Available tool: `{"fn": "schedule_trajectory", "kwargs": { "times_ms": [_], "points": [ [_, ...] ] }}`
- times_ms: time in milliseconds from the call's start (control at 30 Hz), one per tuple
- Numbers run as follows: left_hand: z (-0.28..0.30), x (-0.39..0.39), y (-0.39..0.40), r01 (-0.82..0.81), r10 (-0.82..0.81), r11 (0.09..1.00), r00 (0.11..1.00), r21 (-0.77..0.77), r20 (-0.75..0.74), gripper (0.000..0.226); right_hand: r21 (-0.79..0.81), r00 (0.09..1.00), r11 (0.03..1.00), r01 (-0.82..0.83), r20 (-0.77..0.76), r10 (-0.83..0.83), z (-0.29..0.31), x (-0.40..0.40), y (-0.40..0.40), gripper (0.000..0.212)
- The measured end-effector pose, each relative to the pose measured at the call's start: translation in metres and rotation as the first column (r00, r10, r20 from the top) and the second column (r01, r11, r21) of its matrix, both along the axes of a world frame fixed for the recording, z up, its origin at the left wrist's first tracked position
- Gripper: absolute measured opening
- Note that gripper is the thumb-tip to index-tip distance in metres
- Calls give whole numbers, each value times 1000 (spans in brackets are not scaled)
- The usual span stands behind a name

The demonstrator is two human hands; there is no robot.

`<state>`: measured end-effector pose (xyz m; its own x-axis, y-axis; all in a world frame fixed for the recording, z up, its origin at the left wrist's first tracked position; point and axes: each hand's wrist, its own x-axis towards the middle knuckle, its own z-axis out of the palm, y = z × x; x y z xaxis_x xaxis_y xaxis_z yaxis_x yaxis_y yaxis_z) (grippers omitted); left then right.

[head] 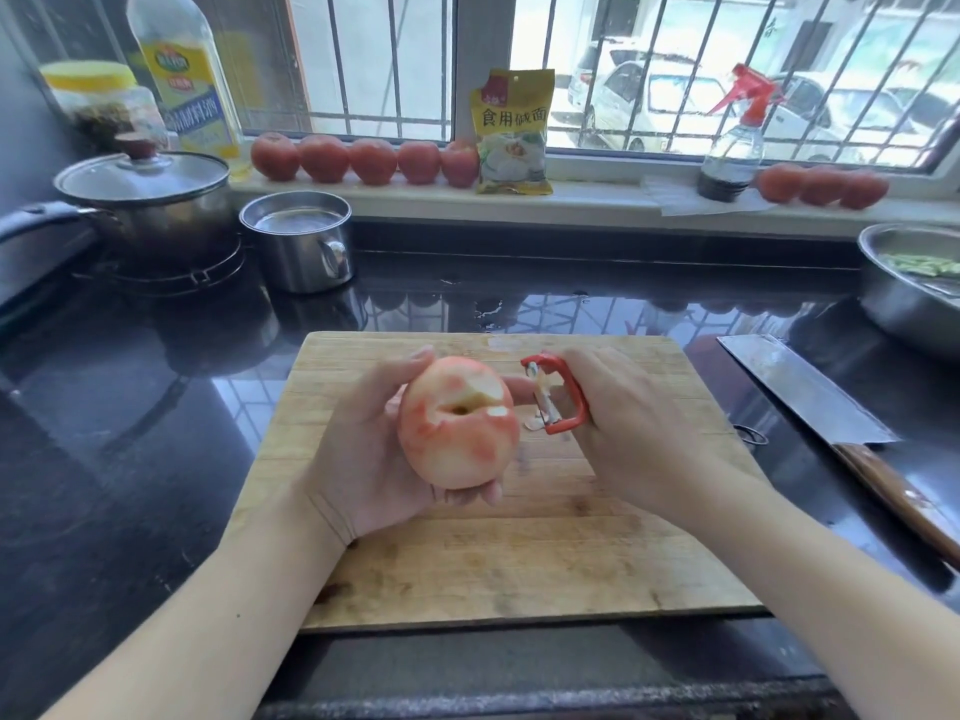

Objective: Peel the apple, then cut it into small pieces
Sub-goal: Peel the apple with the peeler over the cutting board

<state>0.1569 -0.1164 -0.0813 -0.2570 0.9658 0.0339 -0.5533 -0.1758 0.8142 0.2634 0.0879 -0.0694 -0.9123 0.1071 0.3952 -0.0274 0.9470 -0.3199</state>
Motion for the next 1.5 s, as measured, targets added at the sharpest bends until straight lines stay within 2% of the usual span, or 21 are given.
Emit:
{"fn": "schedule_trajectory", "kwargs": {
  "times_ms": [67, 167, 367, 600, 933, 1133, 1400, 1500],
  "points": [
    [-1, 0, 1, -44, 44, 999, 999, 8, -25, 74, 132, 999, 990, 42, -31, -38, 1, 1, 2, 23],
    [-2, 0, 2, -82, 82, 997, 996, 6, -43, 68, 414, 987, 898, 147, -9, -158, 6, 5, 2, 27],
    [-7, 1, 5, -44, 38, 997, 994, -60, -100, 80, 564, 976, 809, 166, 25, -217, 21, 9, -8, 33],
    [-3, 3, 5, -75, 68, 996, 992, -56, -110, 81, 516, 972, 828, 219, -39, -233, 14, 8, 4, 29],
    [-6, 4, 8, -68, 59, 993, 993, -93, -99, 82, 514, 958, 815, 265, -44, -284, 13, 12, 19, 21],
    [-6, 2, 6, -28, 21, 997, 996, -79, -89, 85, 478, 973, 849, 225, -62, -223, 8, 12, 13, 30],
    [-5, 5, 5, 33, -34, 999, 999, -39, -31, 82, 434, 976, 880, 193, 12, -219, 10, 12, 8, 25],
    [-6, 4, 6, 3, -6, 997, 999, -74, -52, 84, 417, 977, 891, 177, 38, -211, 11, 12, 6, 24]
  ]
}}
